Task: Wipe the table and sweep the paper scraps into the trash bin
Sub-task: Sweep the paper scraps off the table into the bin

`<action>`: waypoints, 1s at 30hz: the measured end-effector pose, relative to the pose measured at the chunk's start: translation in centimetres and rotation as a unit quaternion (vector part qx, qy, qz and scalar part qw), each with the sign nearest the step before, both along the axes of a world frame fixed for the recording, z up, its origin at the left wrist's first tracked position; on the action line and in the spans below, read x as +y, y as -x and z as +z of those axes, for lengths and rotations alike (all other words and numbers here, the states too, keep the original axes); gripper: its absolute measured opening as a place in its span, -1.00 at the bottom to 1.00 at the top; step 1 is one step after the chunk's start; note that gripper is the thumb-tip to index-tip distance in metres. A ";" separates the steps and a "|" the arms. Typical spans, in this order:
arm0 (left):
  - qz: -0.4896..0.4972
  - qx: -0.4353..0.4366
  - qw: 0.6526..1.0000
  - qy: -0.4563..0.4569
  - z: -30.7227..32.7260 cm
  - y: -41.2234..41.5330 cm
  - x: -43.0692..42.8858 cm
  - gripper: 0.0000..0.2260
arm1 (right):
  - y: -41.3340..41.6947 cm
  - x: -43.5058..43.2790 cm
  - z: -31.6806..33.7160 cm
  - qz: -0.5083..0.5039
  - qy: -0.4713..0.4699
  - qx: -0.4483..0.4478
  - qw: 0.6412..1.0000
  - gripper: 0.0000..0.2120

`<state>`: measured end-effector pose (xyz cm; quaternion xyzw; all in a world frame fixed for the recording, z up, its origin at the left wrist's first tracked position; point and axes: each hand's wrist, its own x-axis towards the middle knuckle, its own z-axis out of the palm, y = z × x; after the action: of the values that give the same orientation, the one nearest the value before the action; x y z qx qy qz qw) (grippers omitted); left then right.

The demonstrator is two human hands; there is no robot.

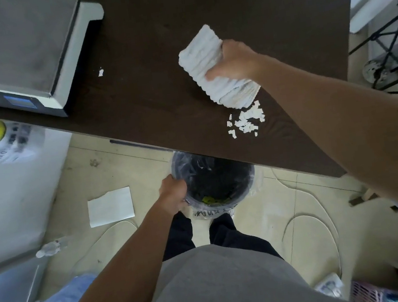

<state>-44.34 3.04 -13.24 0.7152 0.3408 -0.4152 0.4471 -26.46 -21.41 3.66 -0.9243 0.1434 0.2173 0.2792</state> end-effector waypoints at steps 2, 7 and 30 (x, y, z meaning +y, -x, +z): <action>-0.017 -0.002 1.000 0.000 -0.1 0.1 -0.2 -0.79 | 0.2 -2.1 1.1 -0.023 0.006 -0.013 1.000 -0.33; -0.022 0.000 1.000 0.006 -0.4 0.0 -1.2 -0.78 | 1.8 -8.5 2.4 -0.083 0.050 -0.028 0.995 -0.31; -0.026 -0.016 0.999 0.017 -1.1 0.9 -2.7 -0.72 | 8.4 -9.0 -4.7 -0.061 0.145 0.033 0.987 -0.20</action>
<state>-45.23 0.39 -14.30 0.7226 0.3077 -0.4210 0.4538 -34.88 -30.42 -1.05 -0.9369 0.2384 0.2070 0.1498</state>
